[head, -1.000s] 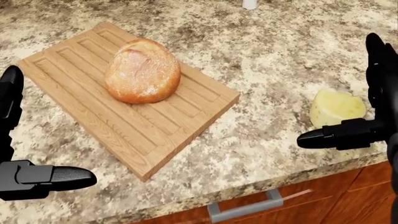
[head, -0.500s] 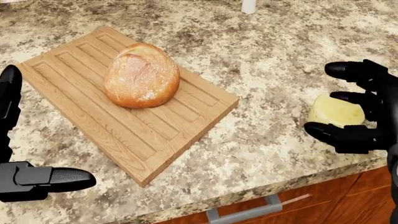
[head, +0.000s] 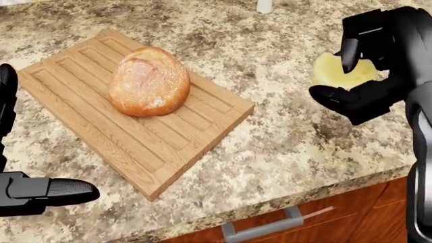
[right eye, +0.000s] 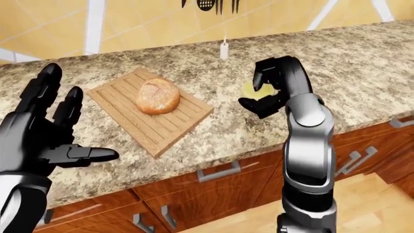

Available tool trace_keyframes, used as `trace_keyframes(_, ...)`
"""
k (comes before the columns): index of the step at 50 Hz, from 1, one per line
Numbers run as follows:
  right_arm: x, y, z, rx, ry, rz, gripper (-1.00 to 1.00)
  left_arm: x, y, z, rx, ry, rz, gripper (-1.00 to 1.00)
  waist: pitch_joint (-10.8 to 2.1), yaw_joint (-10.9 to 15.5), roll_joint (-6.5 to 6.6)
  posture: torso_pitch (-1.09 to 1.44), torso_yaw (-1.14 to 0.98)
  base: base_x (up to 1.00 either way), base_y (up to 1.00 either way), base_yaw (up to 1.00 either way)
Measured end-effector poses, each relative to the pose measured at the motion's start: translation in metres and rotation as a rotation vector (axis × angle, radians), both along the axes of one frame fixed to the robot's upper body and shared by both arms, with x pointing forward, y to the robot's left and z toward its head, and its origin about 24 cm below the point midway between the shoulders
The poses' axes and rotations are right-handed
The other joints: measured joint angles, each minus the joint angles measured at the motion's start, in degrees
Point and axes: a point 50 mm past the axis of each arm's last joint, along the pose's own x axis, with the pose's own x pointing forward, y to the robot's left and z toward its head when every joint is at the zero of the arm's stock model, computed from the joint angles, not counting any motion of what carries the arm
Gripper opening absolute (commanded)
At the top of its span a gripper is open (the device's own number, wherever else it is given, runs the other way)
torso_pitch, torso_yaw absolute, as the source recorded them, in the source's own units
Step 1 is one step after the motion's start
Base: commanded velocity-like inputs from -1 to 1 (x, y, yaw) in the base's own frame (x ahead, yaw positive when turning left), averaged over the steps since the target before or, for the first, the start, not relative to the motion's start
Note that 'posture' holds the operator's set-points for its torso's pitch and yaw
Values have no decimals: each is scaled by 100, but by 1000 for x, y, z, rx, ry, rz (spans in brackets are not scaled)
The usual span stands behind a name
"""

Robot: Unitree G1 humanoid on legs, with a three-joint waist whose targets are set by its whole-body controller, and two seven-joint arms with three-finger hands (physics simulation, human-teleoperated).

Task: Pick up the wedge of cheese and place it on the slice of bread to prepare a simple cheese on bread dish.

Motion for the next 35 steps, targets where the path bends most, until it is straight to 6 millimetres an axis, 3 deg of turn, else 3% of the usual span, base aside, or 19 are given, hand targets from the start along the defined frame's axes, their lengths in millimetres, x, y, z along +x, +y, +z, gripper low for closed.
trace_keyframes(6,16,37,34,-29,-23,95,-100,-1,0,4,0,-9,-2,100,51,-5,64,0,0,0,0,0)
trace_keyframes(14,18,87,73,-58,-96,215,-100,-2,0,2,-5,-3,-3,100,74,-11,107,0,0,0,0,0)
trace_keyframes(23,34,133,79,-26,-60,335,-100,0,5,-2,-12,2,2,100,97,-31,175,0,0,0,0,0)
trace_keyframes(35,56,170,76,-24,-21,440,-100,-3,5,-1,-14,-5,1,100,101,-50,221,0,0,0,0,0)
